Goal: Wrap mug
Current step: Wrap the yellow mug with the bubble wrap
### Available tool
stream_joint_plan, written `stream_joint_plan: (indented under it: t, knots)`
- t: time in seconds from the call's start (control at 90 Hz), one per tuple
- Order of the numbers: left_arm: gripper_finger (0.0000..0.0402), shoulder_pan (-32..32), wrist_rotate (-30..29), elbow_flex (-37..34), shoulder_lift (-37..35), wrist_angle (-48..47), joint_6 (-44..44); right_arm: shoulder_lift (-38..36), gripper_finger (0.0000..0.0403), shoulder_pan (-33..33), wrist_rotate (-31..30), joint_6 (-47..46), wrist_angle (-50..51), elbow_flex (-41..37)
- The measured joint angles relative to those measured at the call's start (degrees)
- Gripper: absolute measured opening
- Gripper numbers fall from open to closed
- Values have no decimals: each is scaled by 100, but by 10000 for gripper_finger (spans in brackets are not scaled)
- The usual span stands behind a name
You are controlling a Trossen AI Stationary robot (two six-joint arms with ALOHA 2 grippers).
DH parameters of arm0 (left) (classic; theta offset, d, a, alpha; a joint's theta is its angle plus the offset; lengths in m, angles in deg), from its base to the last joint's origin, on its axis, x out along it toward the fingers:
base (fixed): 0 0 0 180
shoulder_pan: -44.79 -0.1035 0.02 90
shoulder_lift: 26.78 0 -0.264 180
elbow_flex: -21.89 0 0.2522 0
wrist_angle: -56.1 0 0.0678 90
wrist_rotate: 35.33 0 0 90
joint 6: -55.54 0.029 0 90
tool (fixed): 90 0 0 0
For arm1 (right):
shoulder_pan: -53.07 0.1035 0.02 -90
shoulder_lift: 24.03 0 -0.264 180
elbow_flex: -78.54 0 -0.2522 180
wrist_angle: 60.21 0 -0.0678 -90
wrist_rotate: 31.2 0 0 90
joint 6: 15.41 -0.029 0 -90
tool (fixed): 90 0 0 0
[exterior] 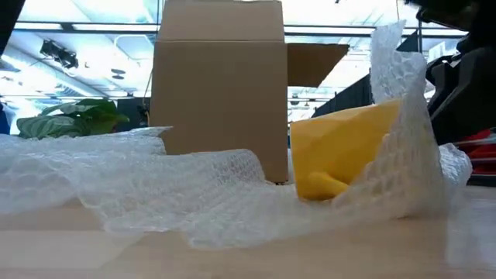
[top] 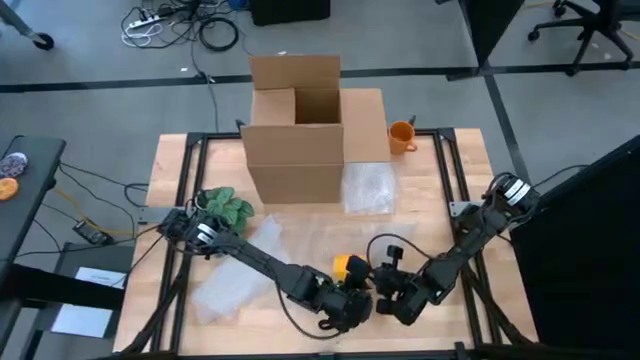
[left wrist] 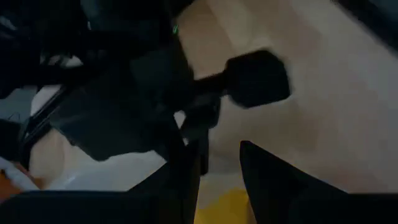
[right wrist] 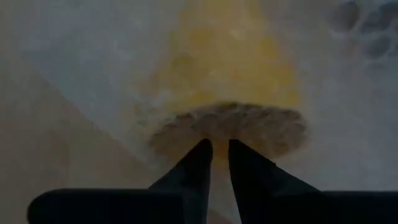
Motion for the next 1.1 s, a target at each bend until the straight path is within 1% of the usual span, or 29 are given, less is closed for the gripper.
stream_joint_plan:
  t: [0.078,0.244,0.433,0.567,0.722,0.889,1.011,1.1]
  knots:
    - [99,-163,8,-39,0,70,-202,0,34,0,-86,-2,-97,0]
    - [99,-358,39,-413,-20,17,-420,0,34,25,-286,76,-255,0]
    - [99,-433,18,-877,-240,301,-594,0,34,-13,-297,145,-264,0]
    - [99,-438,9,-1112,-428,339,-730,0,34,-24,-284,146,-256,0]
    - [99,-455,-35,-1573,-765,918,-835,0,34,-24,-203,146,-244,0]
    - [99,-490,41,-2164,-824,1494,-859,0,34,-17,-148,152,-192,0]
    - [99,-484,55,-2394,-861,1934,-905,0,34,-17,-37,159,-155,0]
    - [99,-477,70,-2465,-859,1961,-977,-8,34,-7,30,157,-152,2]
